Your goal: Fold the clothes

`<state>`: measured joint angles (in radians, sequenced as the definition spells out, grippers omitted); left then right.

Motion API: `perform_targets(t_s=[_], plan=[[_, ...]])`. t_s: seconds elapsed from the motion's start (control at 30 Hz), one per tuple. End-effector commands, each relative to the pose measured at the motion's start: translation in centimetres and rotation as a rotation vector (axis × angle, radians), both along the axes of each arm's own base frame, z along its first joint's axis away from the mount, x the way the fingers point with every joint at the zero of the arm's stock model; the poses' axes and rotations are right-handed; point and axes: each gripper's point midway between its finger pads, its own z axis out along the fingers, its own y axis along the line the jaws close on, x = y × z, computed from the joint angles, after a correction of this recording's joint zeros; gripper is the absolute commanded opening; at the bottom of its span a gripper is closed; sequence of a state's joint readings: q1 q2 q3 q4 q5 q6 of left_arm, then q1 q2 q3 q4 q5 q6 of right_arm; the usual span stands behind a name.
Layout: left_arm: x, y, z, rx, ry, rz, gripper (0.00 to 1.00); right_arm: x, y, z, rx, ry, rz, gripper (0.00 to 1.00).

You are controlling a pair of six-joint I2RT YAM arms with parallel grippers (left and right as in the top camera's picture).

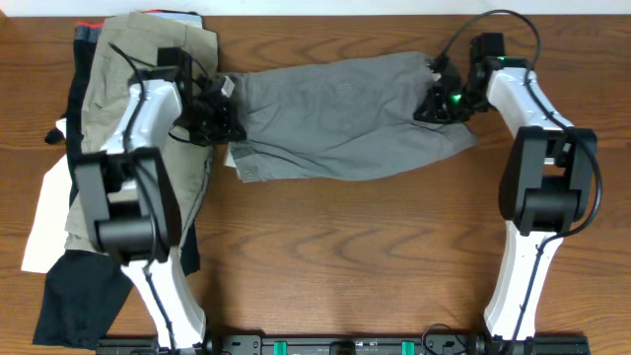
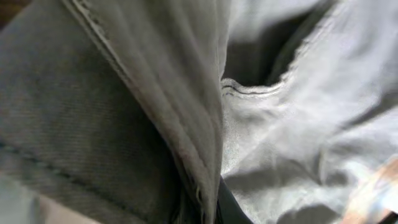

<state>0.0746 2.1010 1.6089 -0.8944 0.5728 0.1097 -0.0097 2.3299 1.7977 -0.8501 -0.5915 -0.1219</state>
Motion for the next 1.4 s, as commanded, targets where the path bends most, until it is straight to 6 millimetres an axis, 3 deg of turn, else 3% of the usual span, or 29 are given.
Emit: perform_targets(t_s=[0.0,0.2,0.37,0.6,0.9,1.37], plan=[[-0.1,1.0,3.1,0.080,-0.085,-0.027,0.06,-0.3,2.4,0.7,0.042,-0.017,0.056,0.01],[-0.7,0.9,4.2,0.082,-0.093,-0.041,0.06,0.2,3.1,3.8,0.046,-0.086,0.071,0.01],[-1.1,0.9,4.1,0.082,-0.080,-0.049,0.06,0.8,2.1,5.5,0.025,-0.135,0.052,0.01],[-1.2,0.9,4.1,0.081,-0.074,-0.051,0.06,1.6,0.3,4.9,-0.058,-0.156,0.020,0.01],[-1.2,0.9,4.1,0.081,-0.075,-0.051,0.06,2.0,-0.5,4.3,-0.116,-0.166,0.005,0.01],[-1.1,0.9,4.2,0.081,-0.077,-0.047,0.06,0.8,-0.9,1.3,-0.145,-0.144,0.015,0.01]])
